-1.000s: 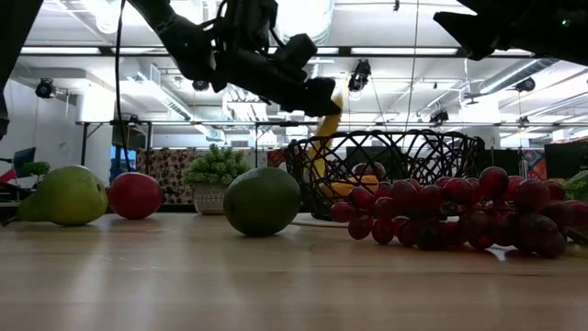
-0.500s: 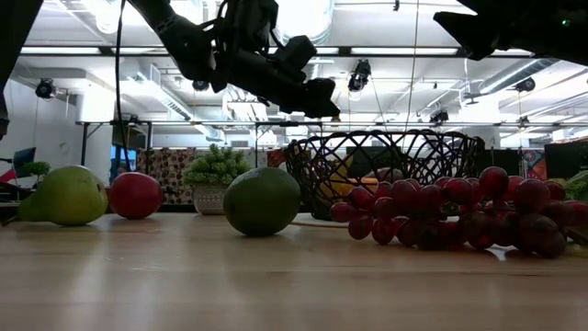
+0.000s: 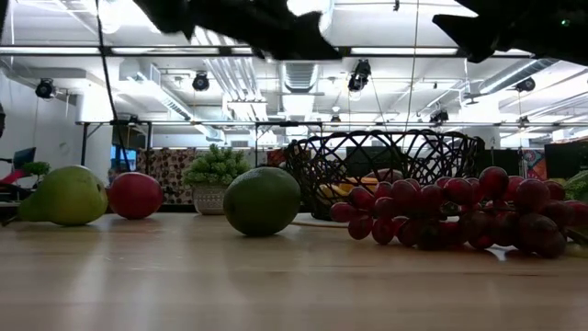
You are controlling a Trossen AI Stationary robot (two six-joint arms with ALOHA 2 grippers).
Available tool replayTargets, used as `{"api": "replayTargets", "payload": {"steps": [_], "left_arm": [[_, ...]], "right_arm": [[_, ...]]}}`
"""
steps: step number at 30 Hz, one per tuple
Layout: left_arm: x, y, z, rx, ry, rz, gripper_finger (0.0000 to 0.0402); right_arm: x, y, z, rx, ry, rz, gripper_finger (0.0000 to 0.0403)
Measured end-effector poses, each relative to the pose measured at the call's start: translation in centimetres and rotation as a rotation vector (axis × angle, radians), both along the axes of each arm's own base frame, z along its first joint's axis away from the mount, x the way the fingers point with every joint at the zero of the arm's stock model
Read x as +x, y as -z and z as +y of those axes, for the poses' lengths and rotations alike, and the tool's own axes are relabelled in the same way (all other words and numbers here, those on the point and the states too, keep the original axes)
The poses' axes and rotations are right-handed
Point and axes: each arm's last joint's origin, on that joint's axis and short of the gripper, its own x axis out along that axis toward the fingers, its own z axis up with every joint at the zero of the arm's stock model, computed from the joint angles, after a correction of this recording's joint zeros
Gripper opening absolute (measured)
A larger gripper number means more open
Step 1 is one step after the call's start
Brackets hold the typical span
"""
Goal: Build produce basket
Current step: Put the green lime into the black wire basket
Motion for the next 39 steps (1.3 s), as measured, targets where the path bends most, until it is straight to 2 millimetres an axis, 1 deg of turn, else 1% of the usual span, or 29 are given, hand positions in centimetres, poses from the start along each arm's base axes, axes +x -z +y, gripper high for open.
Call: {"api": "replayTargets", "payload": {"steps": [3, 5, 9, 13, 16, 19, 23, 28, 31, 39], "left_arm": [[-1.4, -1.2, -2.3, 0.0, 0.067, 0.028, 0.0202], [-2.5, -1.4, -3.9, 0.003, 0.119, 0.064, 0.0202], [-4.7, -1.1, -6.9, 0.009, 0.219, 0.122, 0.0202], [-6.8, -0.3, -8.3, -0.055, 0.271, 0.147, 0.0202], [-8.1, 0.1, -8.5, -0.112, 0.28, 0.145, 0.0202], [-9.3, 0.4, -8.3, -0.14, 0.267, 0.134, 0.0202], [-10.3, 0.6, -7.8, -0.147, 0.216, 0.117, 0.0202], [-11.5, 0.4, -7.2, -0.113, 0.153, 0.095, 0.0202], [-12.1, 0.0, -6.9, -0.054, 0.129, 0.097, 0.0202], [-13.2, -1.3, -6.4, 0.033, 0.119, 0.08, 0.0202]], "right_arm": [[0.1, 0.1, 0.0, 0.024, -0.012, 0.008, 0.0366], [0.1, 0.2, 0.0, 0.046, -0.022, 0.021, 0.0366], [0.4, 0.5, 0.0, 0.111, -0.051, 0.061, 0.0366], [1.0, 0.8, 0.2, 0.202, -0.098, 0.148, 0.0366], [1.9, 0.4, 0.6, 0.239, -0.142, 0.236, 0.0366], [3.0, -0.7, 1.0, 0.253, -0.152, 0.326, 0.0366], [5.0, -2.5, 2.0, 0.232, -0.178, 0.436, 0.0366], [8.1, -4.8, 3.4, 0.182, -0.201, 0.561, 0.0366], [10.3, -5.7, 4.1, 0.156, -0.201, 0.653, 0.0366], [16.2, -6.6, 5.6, 0.083, -0.176, 0.911, 0.0365]]}}
